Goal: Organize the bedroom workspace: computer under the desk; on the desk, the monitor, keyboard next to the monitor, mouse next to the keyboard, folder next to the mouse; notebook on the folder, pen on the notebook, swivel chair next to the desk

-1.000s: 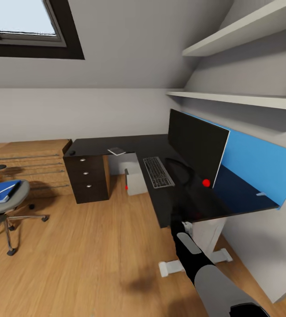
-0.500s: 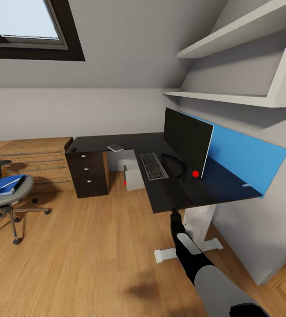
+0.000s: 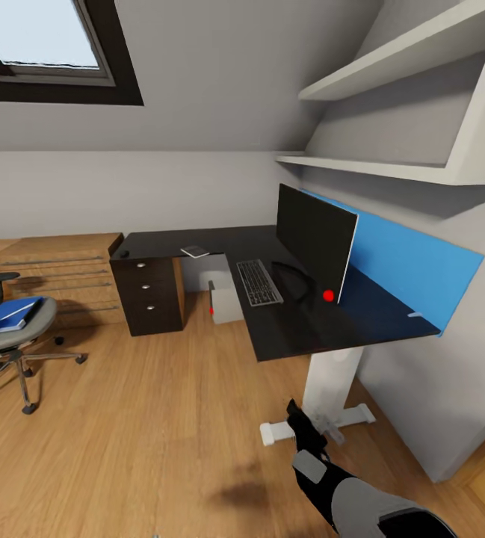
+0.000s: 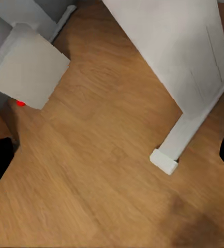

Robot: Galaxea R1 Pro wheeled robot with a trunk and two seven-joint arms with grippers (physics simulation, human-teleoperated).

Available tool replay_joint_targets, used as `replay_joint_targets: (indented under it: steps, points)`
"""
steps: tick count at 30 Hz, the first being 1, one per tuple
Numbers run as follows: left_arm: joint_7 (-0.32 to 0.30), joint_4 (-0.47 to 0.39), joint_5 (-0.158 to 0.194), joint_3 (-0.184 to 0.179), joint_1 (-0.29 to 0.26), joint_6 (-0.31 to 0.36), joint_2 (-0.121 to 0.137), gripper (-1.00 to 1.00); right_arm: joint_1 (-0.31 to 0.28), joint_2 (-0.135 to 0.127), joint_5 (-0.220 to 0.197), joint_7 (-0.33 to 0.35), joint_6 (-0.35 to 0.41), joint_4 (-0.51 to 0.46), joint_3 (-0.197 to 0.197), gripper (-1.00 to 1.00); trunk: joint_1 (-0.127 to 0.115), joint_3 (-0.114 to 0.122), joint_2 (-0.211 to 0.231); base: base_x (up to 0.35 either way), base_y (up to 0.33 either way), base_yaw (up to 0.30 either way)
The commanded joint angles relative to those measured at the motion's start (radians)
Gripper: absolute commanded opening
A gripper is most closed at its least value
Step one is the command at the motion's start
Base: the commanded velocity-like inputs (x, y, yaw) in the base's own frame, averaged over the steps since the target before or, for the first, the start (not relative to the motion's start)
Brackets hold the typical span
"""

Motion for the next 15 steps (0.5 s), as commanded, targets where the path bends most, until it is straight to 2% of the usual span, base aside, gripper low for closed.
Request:
replay_joint_targets:
  steps: [1, 2, 3, 4, 5, 6, 8, 10, 11, 13, 15]
  points:
    - [0.006, 0.000, 0.011, -0.006, -0.001, -0.006, 0.001, 1.00, 0.000, 0.000, 0.018, 0.003, -0.034, 0.020, 0.009, 1.00, -0.004, 0.002, 0.007, 0.000, 0.000, 0.000]
    - [0.006, 0.000, 0.011, -0.006, -0.001, -0.006, 0.001, 1.00, 0.001, 0.000, 0.042, 0.003, -0.061, 0.033, 0.009, 1.00, -0.008, 0.005, 0.014, 0.000, 0.000, 0.000]
    - [0.007, 0.000, 0.011, -0.006, -0.001, -0.006, 0.001, 1.00, 0.012, 0.000, 0.084, 0.003, -0.112, 0.052, 0.009, 1.00, -0.012, 0.009, 0.021, 0.000, 0.000, 0.000]
    - [0.007, 0.000, 0.011, -0.006, -0.001, -0.006, 0.002, 1.00, 0.021, 0.000, 0.102, 0.003, -0.134, 0.059, 0.009, 1.00, -0.016, 0.012, 0.028, 0.000, 0.000, 0.000]
    - [0.007, 0.000, 0.011, -0.005, -0.001, -0.005, 0.002, 1.00, 0.064, 0.000, 0.146, 0.003, -0.191, 0.071, 0.010, 1.00, -0.019, 0.015, 0.035, 0.000, 0.000, 0.000]
    - [0.008, 0.000, 0.011, -0.005, -0.001, -0.005, 0.002, 1.00, 0.095, 0.000, 0.168, 0.004, -0.219, 0.076, 0.010, 1.00, -0.023, 0.018, 0.042, 0.000, 0.000, 0.000]
    - [0.009, 0.001, 0.011, -0.004, -0.001, -0.005, 0.002, 1.00, 0.120, 0.000, 0.186, 0.004, -0.241, 0.079, 0.010, 1.00, -0.031, 0.024, 0.056, 0.000, 0.000, 0.000]
    - [0.010, 0.001, 0.012, 0.000, -0.001, -0.006, 0.002, 1.00, 0.170, -0.005, 0.226, 0.004, -0.267, 0.084, 0.010, 1.00, -0.039, 0.031, 0.070, 0.000, 0.000, 0.000]
    - [0.010, 0.002, 0.012, 0.001, -0.001, -0.006, 0.002, 1.00, 0.177, -0.007, 0.230, 0.005, -0.268, 0.085, 0.010, 1.00, -0.042, 0.034, 0.077, 0.000, 0.000, 0.000]
    - [0.011, 0.002, 0.013, 0.003, -0.001, -0.006, 0.002, 1.00, 0.219, -0.013, 0.267, 0.004, -0.272, 0.086, 0.013, 1.00, -0.050, 0.040, 0.091, 0.000, 0.000, 0.000]
    - [0.010, 0.003, 0.014, 0.003, -0.001, -0.006, 0.002, 1.00, 0.233, -0.014, 0.304, 0.004, -0.273, 0.086, 0.015, 1.00, -0.058, 0.046, 0.105, 0.000, 0.000, 0.002]
